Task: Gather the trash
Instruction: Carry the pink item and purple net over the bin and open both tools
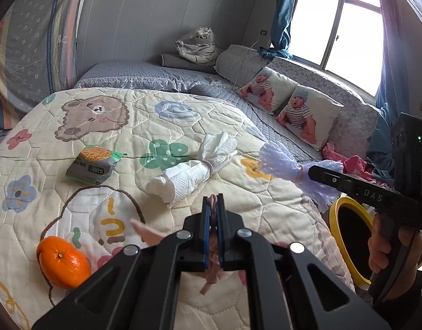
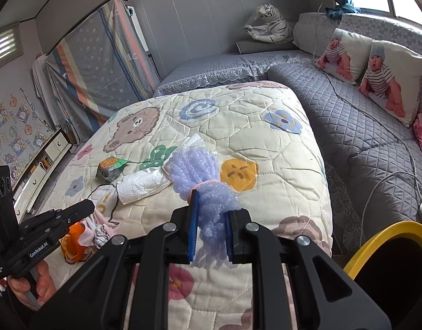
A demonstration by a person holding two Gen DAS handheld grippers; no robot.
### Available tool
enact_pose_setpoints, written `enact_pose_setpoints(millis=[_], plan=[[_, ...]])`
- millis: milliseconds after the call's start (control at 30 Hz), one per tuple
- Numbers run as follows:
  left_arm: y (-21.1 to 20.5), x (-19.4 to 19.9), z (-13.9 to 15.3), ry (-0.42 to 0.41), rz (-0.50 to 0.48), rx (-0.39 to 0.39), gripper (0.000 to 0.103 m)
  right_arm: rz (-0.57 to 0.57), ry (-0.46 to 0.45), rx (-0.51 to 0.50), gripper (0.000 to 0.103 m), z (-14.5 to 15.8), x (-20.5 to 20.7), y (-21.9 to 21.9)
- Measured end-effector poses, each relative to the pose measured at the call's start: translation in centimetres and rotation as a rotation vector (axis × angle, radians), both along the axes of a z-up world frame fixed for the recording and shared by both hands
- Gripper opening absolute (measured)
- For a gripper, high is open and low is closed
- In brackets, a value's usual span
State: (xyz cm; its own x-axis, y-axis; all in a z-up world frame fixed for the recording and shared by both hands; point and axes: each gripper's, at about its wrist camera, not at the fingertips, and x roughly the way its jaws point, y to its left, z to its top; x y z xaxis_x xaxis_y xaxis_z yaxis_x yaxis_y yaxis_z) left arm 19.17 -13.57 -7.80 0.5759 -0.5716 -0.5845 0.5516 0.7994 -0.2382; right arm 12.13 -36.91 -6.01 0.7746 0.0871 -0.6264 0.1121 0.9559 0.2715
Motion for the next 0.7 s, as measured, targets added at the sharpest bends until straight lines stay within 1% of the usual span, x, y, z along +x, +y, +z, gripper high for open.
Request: enact_pose_setpoints(millis=[200,333,400,533,700], plan=[[0.9,-1.1,1.6,-0.023,-0.003,-0.033,0.004,0.015,-0.037,-0.003,0.015,1.5,-2.1,0.7],[0.9,-2.3,2.5,-0.060,-0.007,-0.023,0.004,0.012,-0.066,-0.024,0.015,2.4,-3.8,0.9],[0.8,-2.7,2.8,-0.053,-0.023,-0.036,0.004,0.006,-0.079,-0.020,0.015,2.6,-4.8,0.6],[0.2,-4.0,3.8,-0.080,-0.046,-0.046,0.004,-0.022,-0.088,-0.020,0.015,2.8,-6.3,-0.4],[-1.9,-5.8,4.8,-0.106,-0.094,-0.039,0.004,-0.071,-0.087,-0.022,0.015,2.5,-8.5,-2.0]])
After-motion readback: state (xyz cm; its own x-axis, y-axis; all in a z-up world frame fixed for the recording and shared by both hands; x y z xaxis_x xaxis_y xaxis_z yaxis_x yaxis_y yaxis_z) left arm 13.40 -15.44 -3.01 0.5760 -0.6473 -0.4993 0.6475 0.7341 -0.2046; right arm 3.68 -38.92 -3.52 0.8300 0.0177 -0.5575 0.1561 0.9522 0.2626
